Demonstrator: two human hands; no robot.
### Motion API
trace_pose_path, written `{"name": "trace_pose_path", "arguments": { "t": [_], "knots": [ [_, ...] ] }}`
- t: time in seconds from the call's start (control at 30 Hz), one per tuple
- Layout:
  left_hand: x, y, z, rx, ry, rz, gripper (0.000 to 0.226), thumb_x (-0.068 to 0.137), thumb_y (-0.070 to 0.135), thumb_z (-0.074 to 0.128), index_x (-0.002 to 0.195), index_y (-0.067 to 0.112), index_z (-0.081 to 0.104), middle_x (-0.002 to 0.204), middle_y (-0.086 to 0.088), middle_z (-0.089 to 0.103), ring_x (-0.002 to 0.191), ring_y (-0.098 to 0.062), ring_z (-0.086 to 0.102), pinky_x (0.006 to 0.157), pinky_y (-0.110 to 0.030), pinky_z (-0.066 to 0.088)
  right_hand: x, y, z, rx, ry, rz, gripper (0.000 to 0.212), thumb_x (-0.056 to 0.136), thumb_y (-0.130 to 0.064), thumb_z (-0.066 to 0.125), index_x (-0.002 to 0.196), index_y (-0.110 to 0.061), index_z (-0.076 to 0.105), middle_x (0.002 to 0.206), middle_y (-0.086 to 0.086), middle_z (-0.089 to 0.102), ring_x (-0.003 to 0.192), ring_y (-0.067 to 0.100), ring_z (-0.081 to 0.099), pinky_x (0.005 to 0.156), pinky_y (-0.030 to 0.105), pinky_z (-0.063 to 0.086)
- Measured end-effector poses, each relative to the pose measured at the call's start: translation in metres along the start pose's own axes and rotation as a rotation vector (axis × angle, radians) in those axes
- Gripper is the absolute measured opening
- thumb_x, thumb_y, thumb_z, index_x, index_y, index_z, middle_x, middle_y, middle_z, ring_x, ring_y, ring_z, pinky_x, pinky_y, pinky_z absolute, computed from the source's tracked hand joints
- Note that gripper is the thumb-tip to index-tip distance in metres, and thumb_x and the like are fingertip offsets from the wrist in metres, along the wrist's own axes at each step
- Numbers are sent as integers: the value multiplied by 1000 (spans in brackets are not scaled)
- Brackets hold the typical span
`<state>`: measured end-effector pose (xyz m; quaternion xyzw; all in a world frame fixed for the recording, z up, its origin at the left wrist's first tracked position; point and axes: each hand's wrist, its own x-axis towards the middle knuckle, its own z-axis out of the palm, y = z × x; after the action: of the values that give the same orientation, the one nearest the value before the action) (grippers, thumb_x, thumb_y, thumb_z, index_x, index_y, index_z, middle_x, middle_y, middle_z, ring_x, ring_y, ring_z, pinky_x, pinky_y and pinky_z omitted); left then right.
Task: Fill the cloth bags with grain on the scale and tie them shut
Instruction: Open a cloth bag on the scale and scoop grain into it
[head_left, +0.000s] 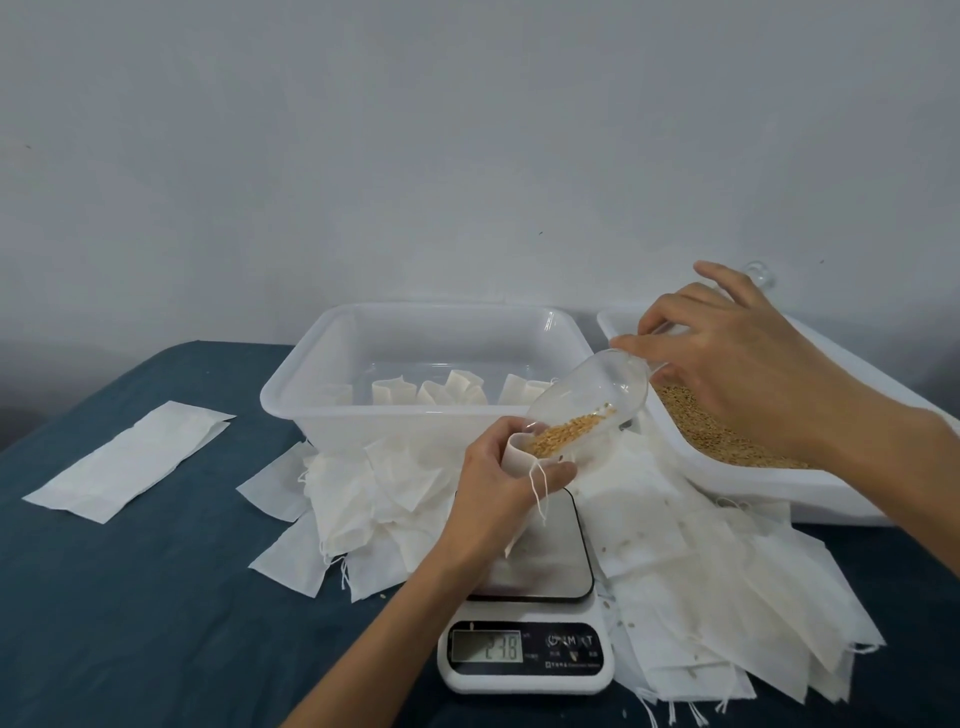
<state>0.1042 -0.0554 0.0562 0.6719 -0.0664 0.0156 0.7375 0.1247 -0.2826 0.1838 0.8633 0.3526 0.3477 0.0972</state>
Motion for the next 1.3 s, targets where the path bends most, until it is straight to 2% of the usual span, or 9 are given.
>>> {"name": "trace_pose_path", "arguments": {
  "t": [0.27, 0.4, 0.53, 0.67, 0.77, 0.83, 1.07, 1.23, 1.3],
  "knots": [
    [-1, 2, -1, -31, 11, 19, 35, 81, 0, 85, 108, 16, 68, 97, 3, 78, 81, -11, 78, 58, -17, 52, 1, 2, 10, -70, 47, -62, 57, 68, 6, 83, 119, -18, 72, 102, 5, 62, 95, 29, 60, 119, 55, 24],
    [-1, 3, -1, -48, 23, 27, 36, 81, 0, 85, 110, 12, 67, 101, -12, 74, 82, -16, 78, 58, -21, 54, 0, 4, 18, -94, 53, -76, 66, 65, 5, 82, 125, -21, 67, 107, 3, 58, 98, 26, 55, 120, 54, 20],
    [-2, 5, -2, -38, 27, 35, 38, 82, -1, 84, 113, 11, 66, 90, 1, 73, 79, -16, 77, 59, -20, 54, -3, 1, 20, -70, 38, -32, 63, 68, 3, 83, 125, -19, 68, 108, 3, 59, 98, 27, 57, 118, 53, 24],
    [0, 6, -5, -19, 35, 15, 38, 83, 4, 85, 116, 13, 68, 108, -14, 74, 86, -14, 77, 67, -23, 56, -9, -2, 24, 180, -74, 150, 46, 80, -2, 80, 121, -20, 73, 101, 2, 64, 97, 30, 62, 109, 45, 29],
    [3, 0, -5, 17, 8, 20, 23, 91, 9, 79, 112, 13, 71, 97, -13, 78, 82, -16, 74, 71, -25, 56, -21, 9, 32, 393, -208, 365, 35, 87, -11, 76, 120, -22, 72, 101, 1, 66, 98, 27, 61, 91, 38, 41],
    [6, -6, -5, 65, -25, 69, 9, 101, 9, 66, 105, 8, 73, 88, -9, 80, 80, -16, 72, 73, -21, 55, -34, 20, 40, 486, -242, 537, 29, 88, -12, 74, 117, -19, 70, 105, 2, 67, 100, 23, 63, 89, 40, 48],
    [8, 11, -18, 55, 69, 239, 28, 111, 23, 49, 99, 10, 71, 86, -10, 77, 78, -23, 74, 50, -29, 54, -76, 71, 76, 240, -426, 989, 24, 88, -18, 75, 110, -10, 67, 105, 7, 69, 95, 27, 64, 87, 46, 54],
    [35, 51, -64, 90, 263, 298, 28, 111, 23, 49, 101, 11, 71, 87, -6, 78, 78, -14, 73, 45, -33, 54, -82, 82, 96, 140, -677, 1003, 8, 92, -17, 69, 88, -10, 68, 85, 6, 66, 74, 17, 60, 64, 28, 49],
    [53, 66, -92, 120, 327, 281, 27, 111, 20, 49, 100, 13, 73, 88, 0, 79, 80, -13, 72, 46, -32, 53, -81, 81, 102, 164, -738, 997, 9, 89, -18, 73, 86, -11, 70, 84, 5, 68, 75, 17, 61, 70, 30, 53]
  ]
}}
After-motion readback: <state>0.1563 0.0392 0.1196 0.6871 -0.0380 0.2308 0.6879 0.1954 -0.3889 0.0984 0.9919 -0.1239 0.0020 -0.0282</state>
